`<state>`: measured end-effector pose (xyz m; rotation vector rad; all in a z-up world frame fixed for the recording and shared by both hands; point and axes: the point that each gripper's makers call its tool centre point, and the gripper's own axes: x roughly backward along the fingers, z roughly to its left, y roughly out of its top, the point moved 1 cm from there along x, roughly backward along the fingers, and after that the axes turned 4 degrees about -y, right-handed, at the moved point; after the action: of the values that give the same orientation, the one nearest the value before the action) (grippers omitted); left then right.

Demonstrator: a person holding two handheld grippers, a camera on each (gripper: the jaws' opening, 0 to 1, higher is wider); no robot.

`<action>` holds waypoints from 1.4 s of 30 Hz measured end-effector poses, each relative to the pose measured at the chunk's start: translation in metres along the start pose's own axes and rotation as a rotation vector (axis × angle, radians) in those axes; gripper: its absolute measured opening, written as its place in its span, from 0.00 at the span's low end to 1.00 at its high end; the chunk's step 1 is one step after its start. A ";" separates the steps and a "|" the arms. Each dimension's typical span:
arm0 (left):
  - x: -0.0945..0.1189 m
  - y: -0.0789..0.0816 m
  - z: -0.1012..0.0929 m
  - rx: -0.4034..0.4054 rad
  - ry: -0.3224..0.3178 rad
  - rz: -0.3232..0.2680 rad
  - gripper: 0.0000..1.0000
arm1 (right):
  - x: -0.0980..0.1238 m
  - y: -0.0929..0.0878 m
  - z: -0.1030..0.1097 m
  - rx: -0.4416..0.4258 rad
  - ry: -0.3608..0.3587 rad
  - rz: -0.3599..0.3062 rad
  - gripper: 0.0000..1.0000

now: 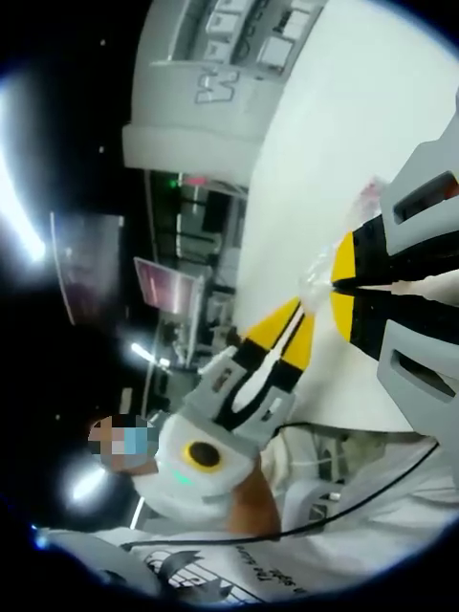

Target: Open the resealable bag by pulling the two sides of the seal apart until the entire bag opening is separated and visibly accessible.

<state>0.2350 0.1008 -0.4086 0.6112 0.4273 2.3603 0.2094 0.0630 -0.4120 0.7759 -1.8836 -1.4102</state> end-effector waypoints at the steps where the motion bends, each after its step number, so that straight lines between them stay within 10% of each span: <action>1: 0.000 0.000 -0.001 -0.002 -0.001 -0.001 0.04 | 0.000 0.000 0.000 -0.001 0.000 -0.001 0.00; 28: 0.001 0.005 -0.001 -0.021 0.031 -0.007 0.01 | 0.019 -0.005 0.003 -0.057 0.076 0.062 0.03; 37: 0.000 0.004 -0.002 -0.018 0.038 -0.014 0.01 | 0.040 0.041 -0.019 -0.279 0.036 -0.124 0.03; 42: -0.001 0.007 0.000 -0.034 0.047 -0.017 0.01 | 0.031 0.044 -0.022 -0.282 0.041 -0.111 0.00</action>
<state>0.2324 0.0952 -0.4057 0.5349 0.4108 2.3653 0.2039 0.0368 -0.3607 0.7713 -1.5857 -1.6703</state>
